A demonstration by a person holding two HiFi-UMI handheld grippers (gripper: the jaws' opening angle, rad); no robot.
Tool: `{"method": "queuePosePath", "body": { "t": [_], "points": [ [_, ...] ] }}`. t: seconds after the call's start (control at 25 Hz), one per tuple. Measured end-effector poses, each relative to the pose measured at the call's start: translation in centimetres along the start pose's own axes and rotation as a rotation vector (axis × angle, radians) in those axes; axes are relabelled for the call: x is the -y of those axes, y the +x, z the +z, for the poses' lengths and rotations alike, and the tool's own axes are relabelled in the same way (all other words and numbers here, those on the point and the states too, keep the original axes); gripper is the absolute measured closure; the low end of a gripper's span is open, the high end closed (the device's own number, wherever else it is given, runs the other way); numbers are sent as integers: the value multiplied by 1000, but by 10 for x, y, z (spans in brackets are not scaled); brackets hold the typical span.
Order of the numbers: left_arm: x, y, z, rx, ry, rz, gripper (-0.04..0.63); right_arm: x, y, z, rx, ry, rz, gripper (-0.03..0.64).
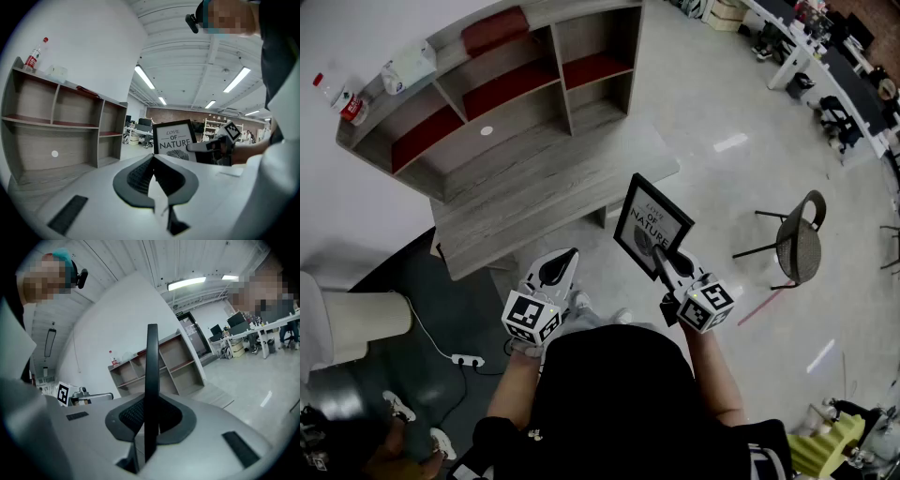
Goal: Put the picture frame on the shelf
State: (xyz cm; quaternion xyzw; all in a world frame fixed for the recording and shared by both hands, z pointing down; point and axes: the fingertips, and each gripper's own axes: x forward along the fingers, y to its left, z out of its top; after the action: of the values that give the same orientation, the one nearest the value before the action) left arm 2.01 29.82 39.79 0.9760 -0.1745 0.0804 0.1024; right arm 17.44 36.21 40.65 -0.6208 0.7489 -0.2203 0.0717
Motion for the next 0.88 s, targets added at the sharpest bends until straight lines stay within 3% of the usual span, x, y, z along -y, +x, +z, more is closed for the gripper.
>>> {"method": "queuePosePath", "body": {
  "t": [0.36,0.88],
  "points": [
    [-30,-15,-6,-8,-20,-4,588,-20,27,-7,-18,-10,-12,588],
    [-128,-41,-19,-8,-101,9,588,-44,112,-16,-47,-17,-65,588]
  ]
}}
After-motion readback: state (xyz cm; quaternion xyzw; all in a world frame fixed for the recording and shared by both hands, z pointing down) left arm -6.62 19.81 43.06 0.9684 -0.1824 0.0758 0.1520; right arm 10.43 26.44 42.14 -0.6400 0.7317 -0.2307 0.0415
